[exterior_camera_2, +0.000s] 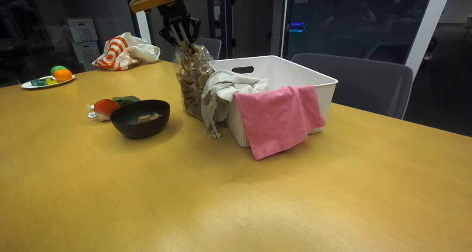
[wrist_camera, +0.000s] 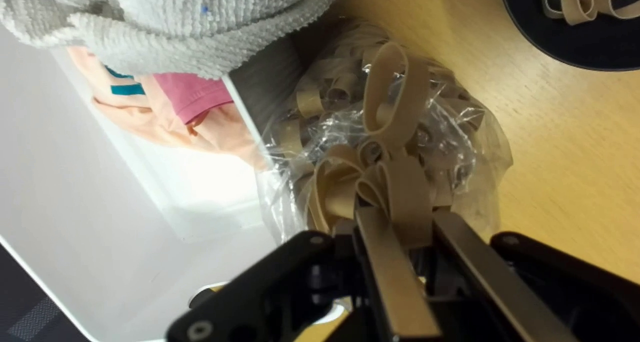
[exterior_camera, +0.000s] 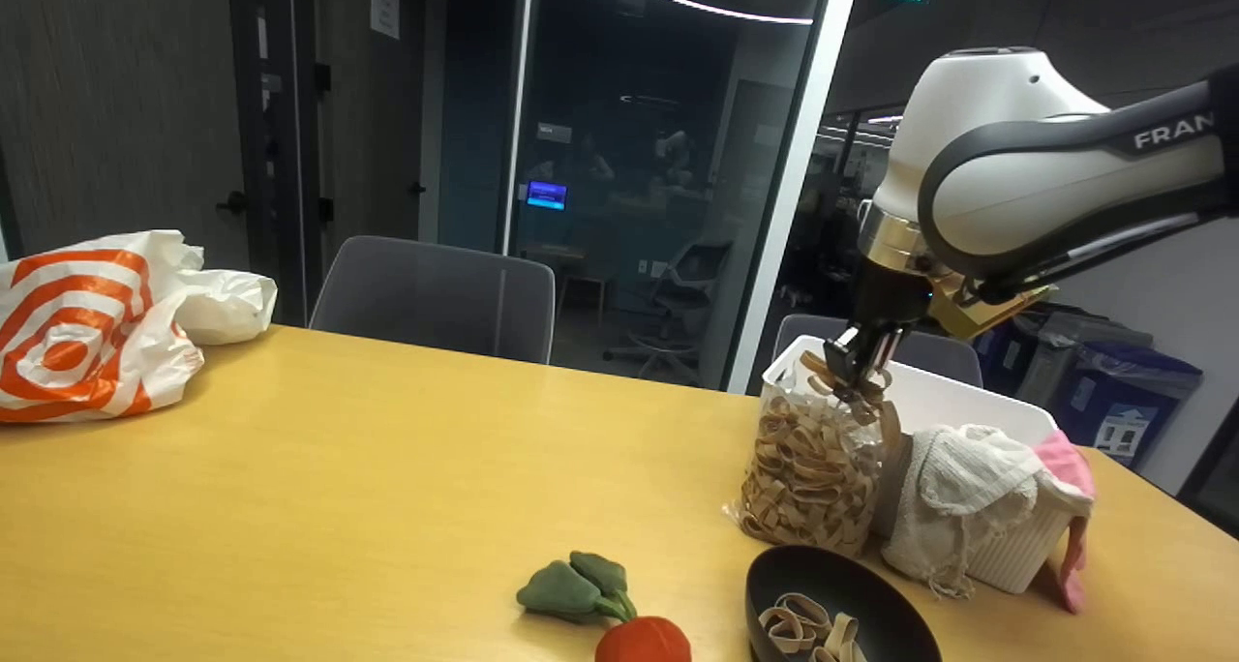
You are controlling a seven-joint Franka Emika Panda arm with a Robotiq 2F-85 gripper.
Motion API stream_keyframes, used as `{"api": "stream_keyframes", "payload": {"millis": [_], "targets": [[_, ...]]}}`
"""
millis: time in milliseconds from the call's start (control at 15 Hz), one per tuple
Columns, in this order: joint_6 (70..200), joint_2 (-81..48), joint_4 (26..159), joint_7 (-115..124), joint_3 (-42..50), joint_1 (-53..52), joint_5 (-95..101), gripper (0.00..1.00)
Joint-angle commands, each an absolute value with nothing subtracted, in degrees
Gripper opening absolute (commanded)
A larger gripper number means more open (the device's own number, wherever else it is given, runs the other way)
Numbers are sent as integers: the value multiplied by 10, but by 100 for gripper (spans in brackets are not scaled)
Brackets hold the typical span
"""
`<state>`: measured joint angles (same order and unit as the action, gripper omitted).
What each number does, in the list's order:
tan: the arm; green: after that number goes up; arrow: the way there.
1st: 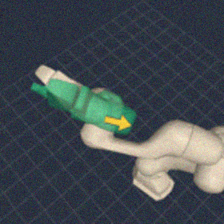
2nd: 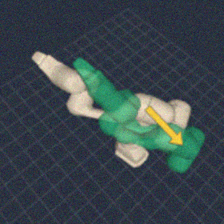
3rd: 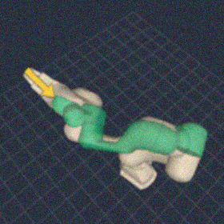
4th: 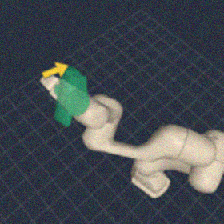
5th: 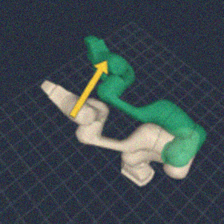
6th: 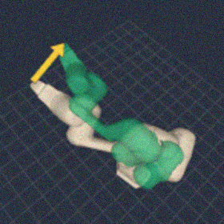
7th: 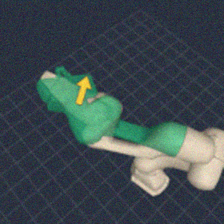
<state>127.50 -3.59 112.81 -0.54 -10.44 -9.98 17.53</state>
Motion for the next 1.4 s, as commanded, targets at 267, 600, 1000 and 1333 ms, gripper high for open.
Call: {"api": "stream_keyframes", "payload": {"millis": [267,600,1000,1333], "targets": [[1288,-34,1126,2,-99,-102,191,81],[1295,-31,1128,2,-97,-101,188,100],[1277,-5,1133,12,-93,-97,169,100],[1170,52,1142,-31,-86,-89,29,100]]}}
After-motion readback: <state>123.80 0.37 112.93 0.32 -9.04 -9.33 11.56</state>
